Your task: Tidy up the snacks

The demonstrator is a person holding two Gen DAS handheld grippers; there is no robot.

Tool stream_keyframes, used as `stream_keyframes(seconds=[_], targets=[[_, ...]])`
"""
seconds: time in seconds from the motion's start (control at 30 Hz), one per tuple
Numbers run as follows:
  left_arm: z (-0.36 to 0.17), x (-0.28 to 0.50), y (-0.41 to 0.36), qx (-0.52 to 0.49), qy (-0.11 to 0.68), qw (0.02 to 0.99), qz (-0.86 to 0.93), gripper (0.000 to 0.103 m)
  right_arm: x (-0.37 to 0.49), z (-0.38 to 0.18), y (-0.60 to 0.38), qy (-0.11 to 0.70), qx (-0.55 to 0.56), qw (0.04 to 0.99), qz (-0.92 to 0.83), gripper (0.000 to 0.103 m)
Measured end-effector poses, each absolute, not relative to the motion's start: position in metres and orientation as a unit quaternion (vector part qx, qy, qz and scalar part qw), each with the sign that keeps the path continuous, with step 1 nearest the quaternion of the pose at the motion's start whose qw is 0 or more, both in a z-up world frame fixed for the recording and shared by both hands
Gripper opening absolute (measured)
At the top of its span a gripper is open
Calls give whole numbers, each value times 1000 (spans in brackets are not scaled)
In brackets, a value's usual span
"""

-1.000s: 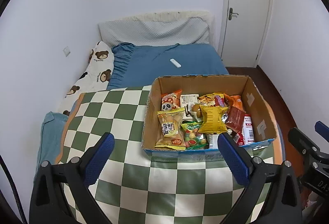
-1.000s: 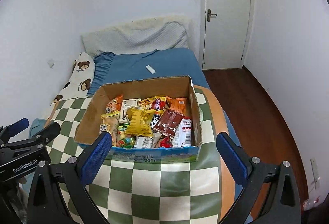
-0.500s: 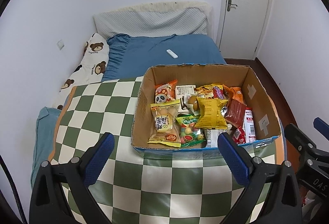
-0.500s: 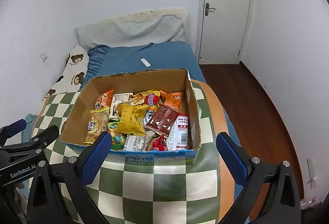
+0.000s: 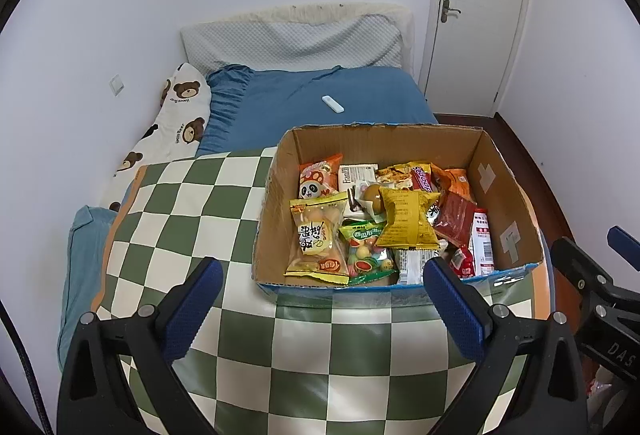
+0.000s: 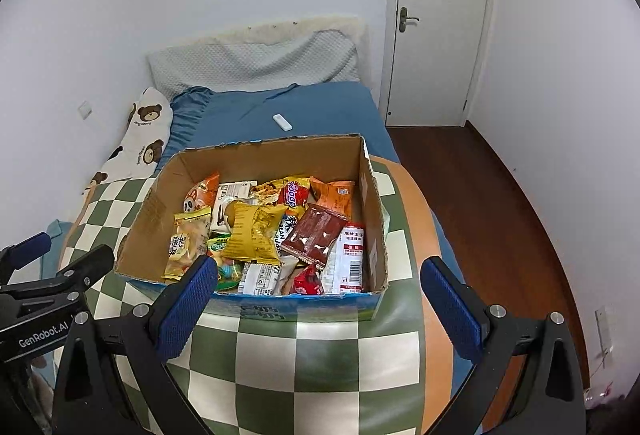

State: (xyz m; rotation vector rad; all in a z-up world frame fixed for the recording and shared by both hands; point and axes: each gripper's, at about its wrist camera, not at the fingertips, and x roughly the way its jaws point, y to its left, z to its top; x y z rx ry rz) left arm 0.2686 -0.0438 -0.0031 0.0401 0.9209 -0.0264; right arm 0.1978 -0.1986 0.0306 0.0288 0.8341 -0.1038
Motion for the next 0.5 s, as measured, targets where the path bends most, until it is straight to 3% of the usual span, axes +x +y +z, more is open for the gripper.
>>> stream_keyframes(seconds=[0.5], targets=[[-5, 264, -41, 17, 444, 896, -11, 103, 195, 31, -197, 405, 13, 913, -49, 103]])
